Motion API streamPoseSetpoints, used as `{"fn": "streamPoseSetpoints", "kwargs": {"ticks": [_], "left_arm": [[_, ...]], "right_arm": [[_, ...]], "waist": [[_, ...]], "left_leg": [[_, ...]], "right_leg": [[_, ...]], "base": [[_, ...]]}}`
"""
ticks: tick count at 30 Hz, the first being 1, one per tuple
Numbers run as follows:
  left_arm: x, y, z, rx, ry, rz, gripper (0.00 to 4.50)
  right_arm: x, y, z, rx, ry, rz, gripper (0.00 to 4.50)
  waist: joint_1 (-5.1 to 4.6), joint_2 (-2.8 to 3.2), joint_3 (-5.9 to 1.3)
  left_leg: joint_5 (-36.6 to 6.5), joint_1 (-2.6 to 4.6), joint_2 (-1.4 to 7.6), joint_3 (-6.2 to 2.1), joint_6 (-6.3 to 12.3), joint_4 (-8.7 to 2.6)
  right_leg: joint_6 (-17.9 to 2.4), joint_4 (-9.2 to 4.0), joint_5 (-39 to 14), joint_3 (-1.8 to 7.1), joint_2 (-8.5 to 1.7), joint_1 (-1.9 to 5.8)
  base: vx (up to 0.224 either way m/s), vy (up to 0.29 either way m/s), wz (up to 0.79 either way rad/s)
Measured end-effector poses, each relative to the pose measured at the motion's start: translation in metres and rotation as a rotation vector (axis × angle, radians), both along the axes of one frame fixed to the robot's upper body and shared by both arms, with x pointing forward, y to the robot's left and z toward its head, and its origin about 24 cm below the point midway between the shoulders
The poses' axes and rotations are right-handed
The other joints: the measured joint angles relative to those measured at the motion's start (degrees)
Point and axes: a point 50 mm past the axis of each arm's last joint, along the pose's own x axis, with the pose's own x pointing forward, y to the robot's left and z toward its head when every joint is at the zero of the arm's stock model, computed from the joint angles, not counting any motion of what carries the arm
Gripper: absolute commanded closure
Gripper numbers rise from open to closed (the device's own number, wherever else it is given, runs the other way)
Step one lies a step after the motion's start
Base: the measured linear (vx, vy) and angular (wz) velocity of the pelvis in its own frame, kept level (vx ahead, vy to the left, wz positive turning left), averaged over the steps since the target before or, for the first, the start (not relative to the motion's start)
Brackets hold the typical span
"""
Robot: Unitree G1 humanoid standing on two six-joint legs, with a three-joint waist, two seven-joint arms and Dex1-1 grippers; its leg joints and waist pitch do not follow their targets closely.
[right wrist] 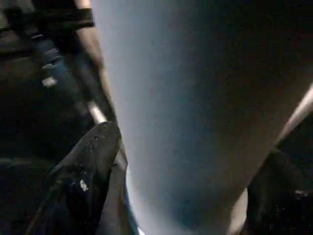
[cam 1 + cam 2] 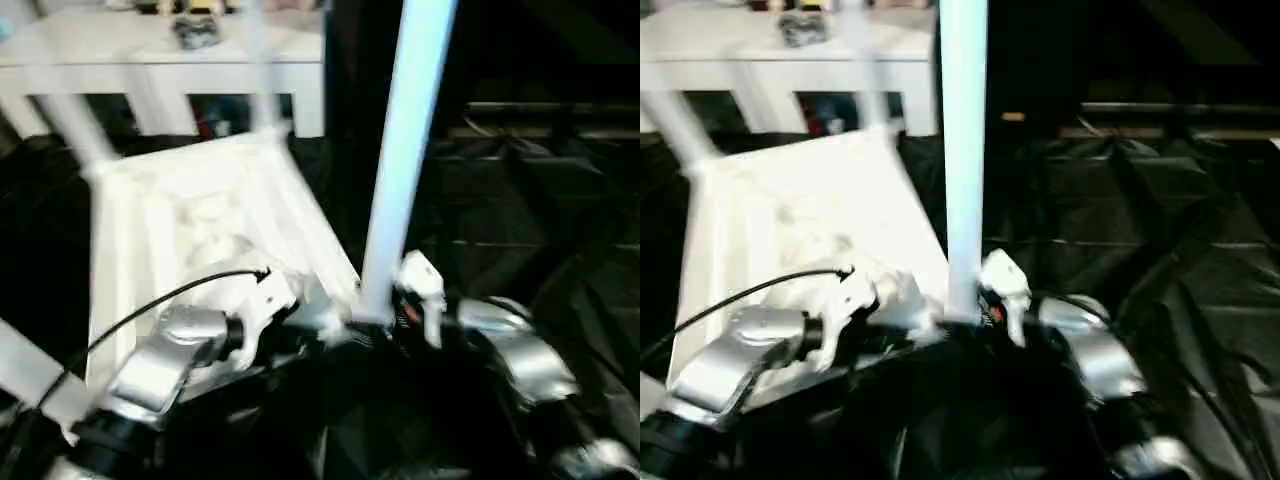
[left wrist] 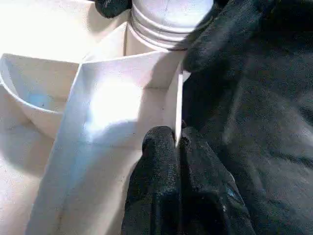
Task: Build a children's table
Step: Rotate leg to tighten
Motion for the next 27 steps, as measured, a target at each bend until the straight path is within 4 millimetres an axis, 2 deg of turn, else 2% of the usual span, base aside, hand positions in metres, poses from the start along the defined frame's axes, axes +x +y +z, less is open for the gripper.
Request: {"fn": "streamPoseSetpoints", "kwargs": {"ticks": [2,3,11,17,20,25,27], "left_arm": [[-0.001,0.002,0.0,-0.003,0.012,-0.019,4.5],[-0.002,0.002,0.0,-0.004,0.017,-0.03,4.5],[-0.004,0.009,-0.001,-0.004,0.028,-0.081,4.5],[-0.004,0.009,-0.001,-0.003,0.027,-0.078,4.5],[-0.001,0.01,-0.002,0.007,-0.001,-0.019,4.5],[0.013,0.0,-0.004,0.028,-0.08,0.168,4.5],[0.015,-0.004,-0.006,0.034,-0.096,0.205,4.5]], "right_arm": [[-0.003,-0.001,0.0,0.002,0.017,0.028,0.9],[-0.005,-0.001,0.001,0.003,0.023,0.042,1.15],[-0.01,-0.001,0.001,0.019,0.068,0.078,1.71],[-0.01,0.0,0.0,0.023,0.068,0.071,1.84],[-0.004,0.005,-0.004,0.052,0.056,-0.032,1.84],[0.023,0.023,-0.01,0.05,0.02,-0.348,1.85],[0.027,0.028,-0.011,0.05,0.011,-0.425,1.85]], "waist": [[0.08,-0.01,0.0],[0.1,-0.01,0.0],[0.28,-0.05,0.03],[0.26,-0.14,0.07],[-0.23,-0.25,0.13],[-2.2,-0.22,0.12],[-2.39,-0.05,0.01]], "left_leg": [[0.0,0.0,0.01,0.01,0.0,0.02],[0.0,-0.03,0.01,0.02,0.0,0.02],[0.01,-0.04,0.03,0.03,0.0,0.04],[0.01,-0.03,0.04,0.03,0.0,0.04],[0.01,0.04,0.05,0.03,-0.02,0.04],[0.07,0.34,0.04,-0.01,-0.16,-0.01],[0.07,0.41,0.04,-0.01,-0.16,-0.09]], "right_leg": [[0.0,0.0,0.0,0.01,0.0,0.03],[0.0,0.0,0.0,0.02,0.0,0.03],[0.0,0.02,0.0,0.01,0.0,0.03],[0.0,0.05,0.0,0.01,0.0,0.03],[-0.01,0.15,0.01,0.01,0.0,0.03],[-0.02,0.17,0.09,0.02,0.0,0.1],[0.17,0.14,-0.01,0.03,0.0,0.09]], "base": [[0.0,0.0,0.0],[0.0,0.0,0.0],[0.0,0.0,0.0],[0.0,0.0,0.0],[0.0,0.0,0.0],[0.0,0.0,0.0],[0.0,0.0,0.0]]}}
